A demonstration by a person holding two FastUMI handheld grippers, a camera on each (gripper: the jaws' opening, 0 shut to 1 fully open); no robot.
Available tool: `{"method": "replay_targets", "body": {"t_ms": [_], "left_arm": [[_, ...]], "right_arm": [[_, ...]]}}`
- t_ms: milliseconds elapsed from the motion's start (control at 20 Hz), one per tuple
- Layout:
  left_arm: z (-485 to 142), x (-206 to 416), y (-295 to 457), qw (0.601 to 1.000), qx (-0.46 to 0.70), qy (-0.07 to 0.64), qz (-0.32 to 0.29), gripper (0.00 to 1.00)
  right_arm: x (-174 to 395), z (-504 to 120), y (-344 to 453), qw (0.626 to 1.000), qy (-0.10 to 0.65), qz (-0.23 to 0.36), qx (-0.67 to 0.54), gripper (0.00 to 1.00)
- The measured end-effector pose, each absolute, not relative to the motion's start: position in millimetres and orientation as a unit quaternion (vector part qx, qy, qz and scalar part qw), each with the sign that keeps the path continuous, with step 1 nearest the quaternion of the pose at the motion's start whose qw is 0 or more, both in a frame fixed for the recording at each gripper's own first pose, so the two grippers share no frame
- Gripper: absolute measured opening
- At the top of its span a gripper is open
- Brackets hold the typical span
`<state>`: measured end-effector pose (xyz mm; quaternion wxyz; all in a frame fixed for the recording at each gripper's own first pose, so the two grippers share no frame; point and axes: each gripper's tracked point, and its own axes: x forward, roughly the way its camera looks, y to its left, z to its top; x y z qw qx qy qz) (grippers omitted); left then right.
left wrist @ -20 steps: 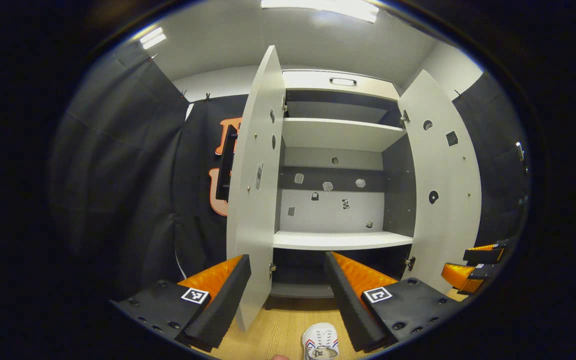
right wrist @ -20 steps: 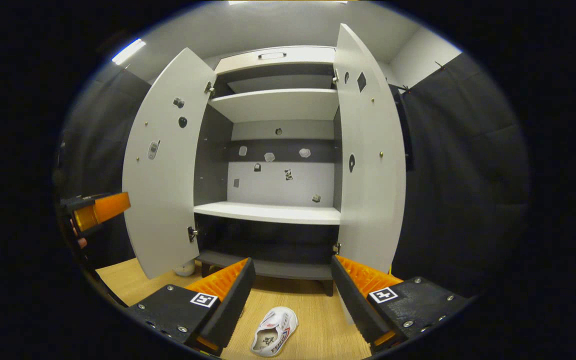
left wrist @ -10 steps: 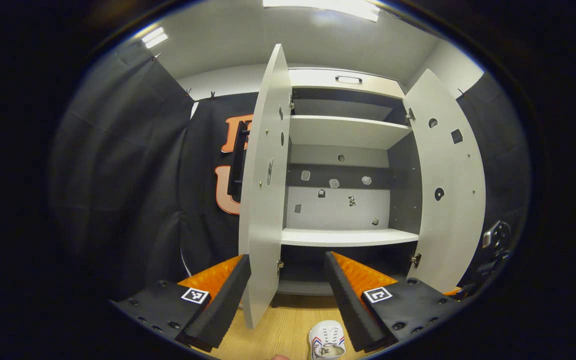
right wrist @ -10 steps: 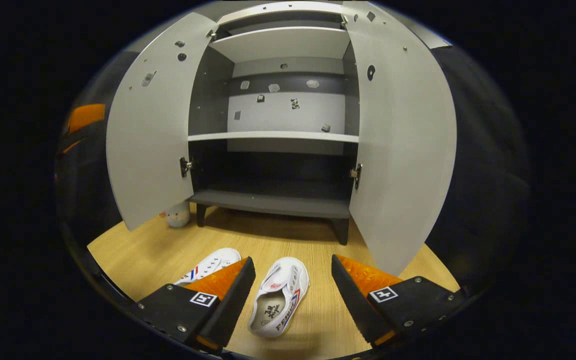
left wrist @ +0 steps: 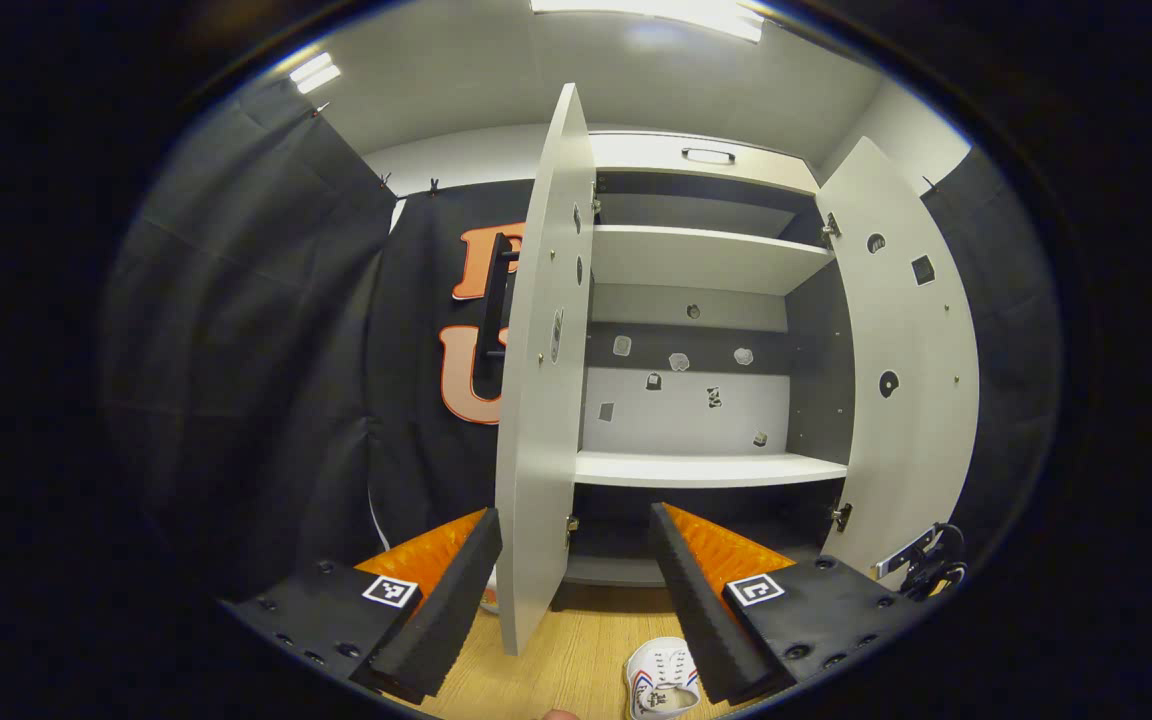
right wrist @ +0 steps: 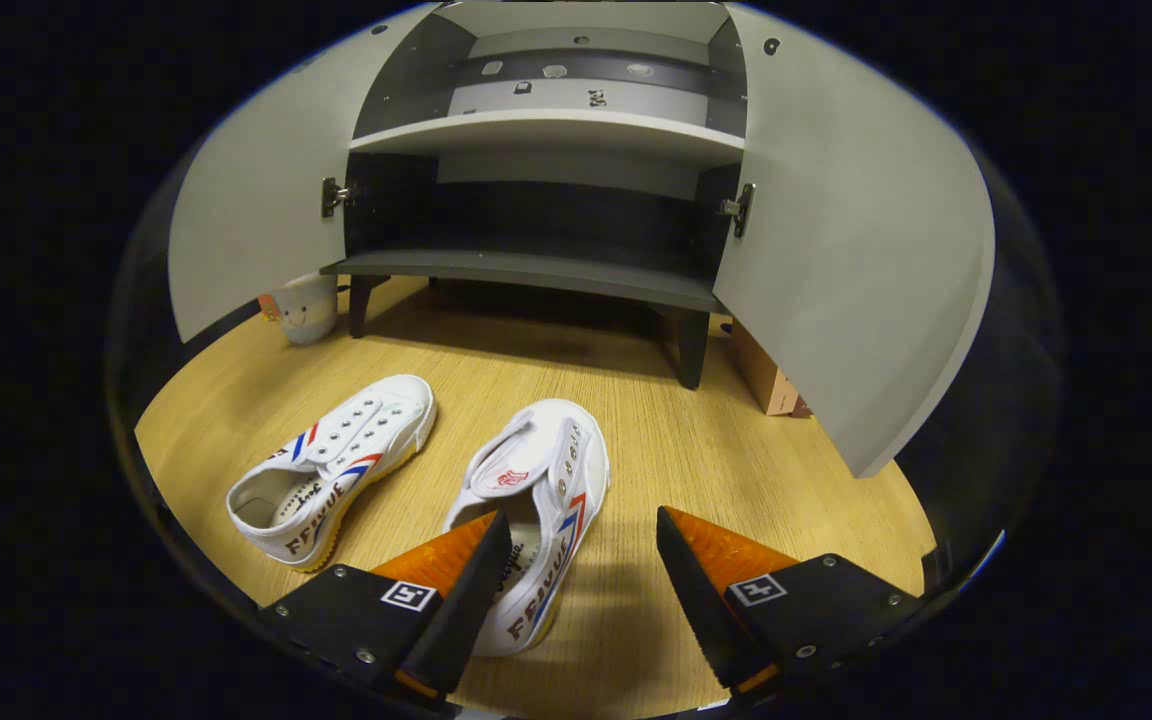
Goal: Grab one shoe with the right hand and put it into the shoe cabinet, grab the other shoe with the left hand and put it into the shoe cabinet; then close the right door with the right hand and the left door with the left hand.
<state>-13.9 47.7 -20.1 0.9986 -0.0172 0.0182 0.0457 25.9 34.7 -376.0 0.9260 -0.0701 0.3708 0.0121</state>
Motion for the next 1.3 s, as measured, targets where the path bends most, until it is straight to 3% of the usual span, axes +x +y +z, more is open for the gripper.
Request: {"method": "replay_targets", "body": {"t_ms": [350,400,550,600,700,950,1000,1300], "left_arm": [[-24,-15,45,0.999,-0.013,0.027,0.043,0.96],[-24,-16,44,0.999,-0.012,0.028,0.043,0.96],[-23,-20,38,0.999,-0.008,0.029,0.04,0.94],[-24,-21,37,0.999,-0.006,0.031,0.039,0.99],[-27,-23,32,0.999,-0.001,0.037,0.034,0.94],[-23,-26,23,0.999,0.004,0.034,0.026,0.99],[-23,-27,21,0.999,0.002,0.032,0.024,0.96],[-28,-23,13,0.999,-0.009,0.033,0.012,0.96]], "right_arm": [[61,-409,43,0.926,0.372,0.033,-0.064,0.63],[64,-413,38,0.926,0.371,0.023,-0.069,0.49],[72,-416,26,0.934,0.35,0.005,-0.068,0.25],[71,-415,20,0.936,0.346,0.004,-0.062,0.14],[71,-416,19,0.938,0.343,0.007,-0.041,0.04],[65,-395,29,0.947,0.319,0.03,-0.035,0.0],[63,-383,34,0.949,0.31,0.039,-0.035,0.0],[76,-267,71,0.974,0.216,0.07,-0.017,0.0]]}}
